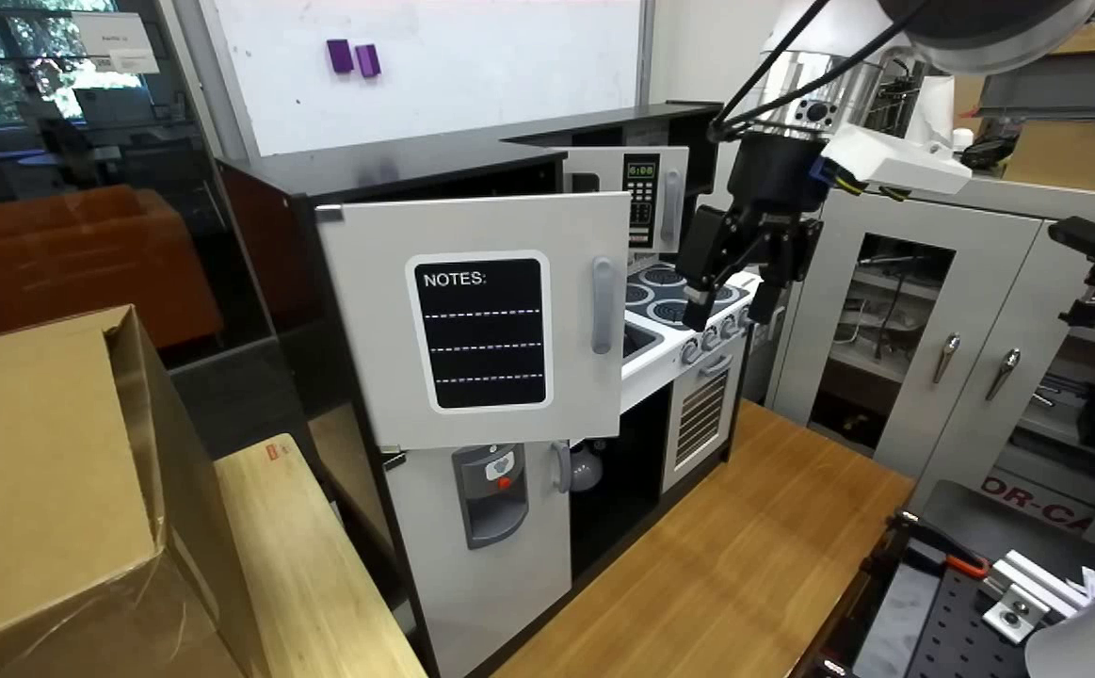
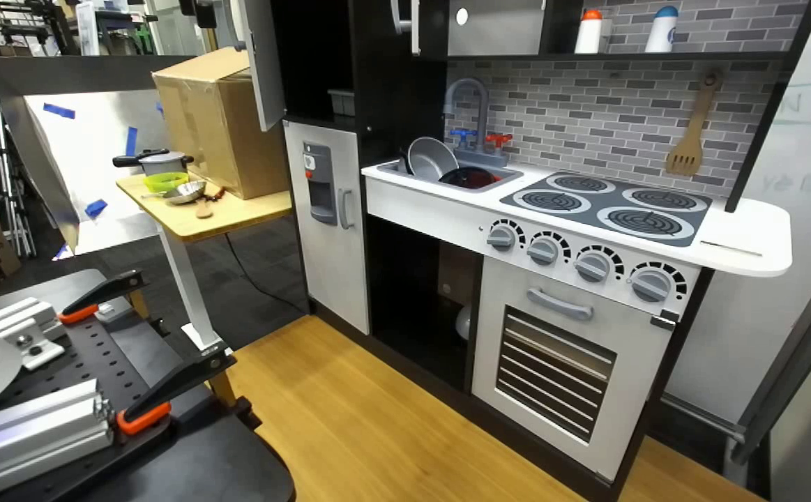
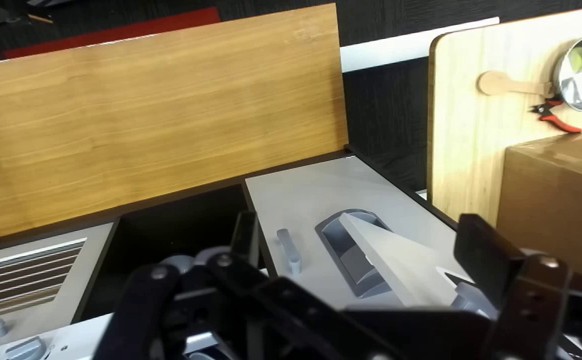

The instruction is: Close the top cabinet door

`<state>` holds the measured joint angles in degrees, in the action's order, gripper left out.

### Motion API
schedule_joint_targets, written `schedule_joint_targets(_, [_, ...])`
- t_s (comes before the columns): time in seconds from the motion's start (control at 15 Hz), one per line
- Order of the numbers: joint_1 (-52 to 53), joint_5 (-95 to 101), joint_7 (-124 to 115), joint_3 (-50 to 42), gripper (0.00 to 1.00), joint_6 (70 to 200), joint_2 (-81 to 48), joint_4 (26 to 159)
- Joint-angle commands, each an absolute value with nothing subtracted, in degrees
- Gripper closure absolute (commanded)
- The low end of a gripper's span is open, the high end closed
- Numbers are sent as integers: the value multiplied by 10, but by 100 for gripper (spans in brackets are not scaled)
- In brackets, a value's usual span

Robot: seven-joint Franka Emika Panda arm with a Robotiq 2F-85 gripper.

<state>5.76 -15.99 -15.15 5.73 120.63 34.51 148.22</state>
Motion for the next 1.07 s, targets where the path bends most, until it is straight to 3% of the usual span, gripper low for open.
schedule_joint_targets(0.0, [53,-162,-150,61,0,1204,345,1481])
schedule_joint_targets(1.0, [57,-164,-135,57,0,1200,403,1518])
